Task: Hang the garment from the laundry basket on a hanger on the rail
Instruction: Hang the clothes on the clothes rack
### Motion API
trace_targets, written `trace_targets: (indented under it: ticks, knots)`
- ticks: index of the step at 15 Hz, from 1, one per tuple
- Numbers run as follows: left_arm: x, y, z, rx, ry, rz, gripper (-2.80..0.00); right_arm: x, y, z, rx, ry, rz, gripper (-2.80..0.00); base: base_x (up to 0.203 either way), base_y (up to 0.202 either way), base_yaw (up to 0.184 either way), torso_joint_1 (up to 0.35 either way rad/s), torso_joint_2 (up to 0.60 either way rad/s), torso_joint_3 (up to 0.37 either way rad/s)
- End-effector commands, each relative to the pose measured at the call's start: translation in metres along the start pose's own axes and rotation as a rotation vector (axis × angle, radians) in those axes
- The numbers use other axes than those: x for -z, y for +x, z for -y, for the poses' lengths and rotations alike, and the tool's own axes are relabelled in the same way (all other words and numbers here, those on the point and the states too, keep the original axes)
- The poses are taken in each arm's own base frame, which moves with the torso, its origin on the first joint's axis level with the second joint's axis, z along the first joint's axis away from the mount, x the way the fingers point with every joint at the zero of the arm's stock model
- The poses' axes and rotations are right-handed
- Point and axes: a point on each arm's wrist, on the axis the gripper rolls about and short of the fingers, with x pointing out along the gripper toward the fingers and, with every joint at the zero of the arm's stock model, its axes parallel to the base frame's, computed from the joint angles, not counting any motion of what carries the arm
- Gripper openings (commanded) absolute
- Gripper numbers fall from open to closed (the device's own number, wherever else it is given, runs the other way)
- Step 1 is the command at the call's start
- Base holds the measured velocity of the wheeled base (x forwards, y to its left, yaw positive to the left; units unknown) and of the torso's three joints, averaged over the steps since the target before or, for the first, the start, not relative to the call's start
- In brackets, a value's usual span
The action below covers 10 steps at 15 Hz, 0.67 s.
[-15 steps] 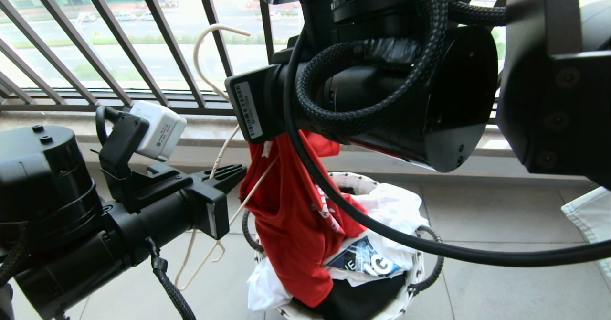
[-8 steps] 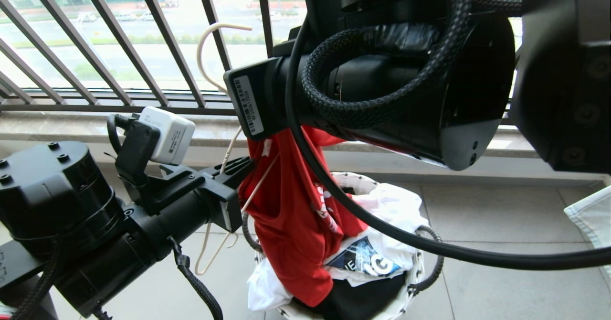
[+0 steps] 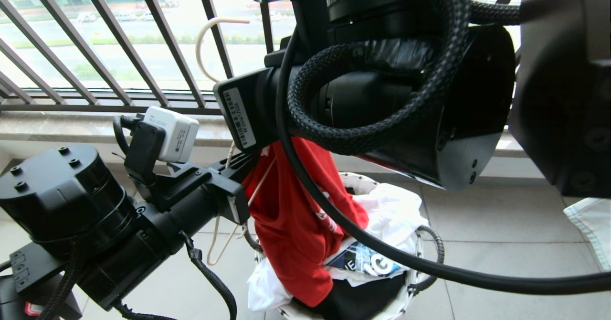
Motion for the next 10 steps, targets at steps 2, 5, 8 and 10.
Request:
trace_targets:
  ticks: [2,5,8,10]
  knots:
    - [0.0058,0.0063,0.0008,-0.013,-0.002,0.015,-2.80,0.0026,-0.0016,-0.0060,-0.013,-0.008,-0.008,-2.80,0.000,0.000,0.000,0.000,0.00,0.000]
    - [0.0072,0.0071,0.0009,-0.016,-0.001,0.010,-2.80,0.0024,-0.0048,-0.0116,-0.022,-0.012,-0.007,-2.80,0.000,0.000,0.000,0.000,0.00,0.000]
    - [0.0039,0.0061,0.0006,-0.016,-0.003,0.023,-2.80,0.0052,-0.0038,-0.0125,-0.023,-0.017,-0.015,-2.80,0.000,0.000,0.000,0.000,0.00,0.000]
    - [0.0014,0.0059,-0.0007,-0.023,-0.005,0.033,-2.80,0.0069,-0.0037,-0.0125,-0.017,-0.019,-0.021,-2.80,0.000,0.000,0.000,0.000,0.00,0.000]
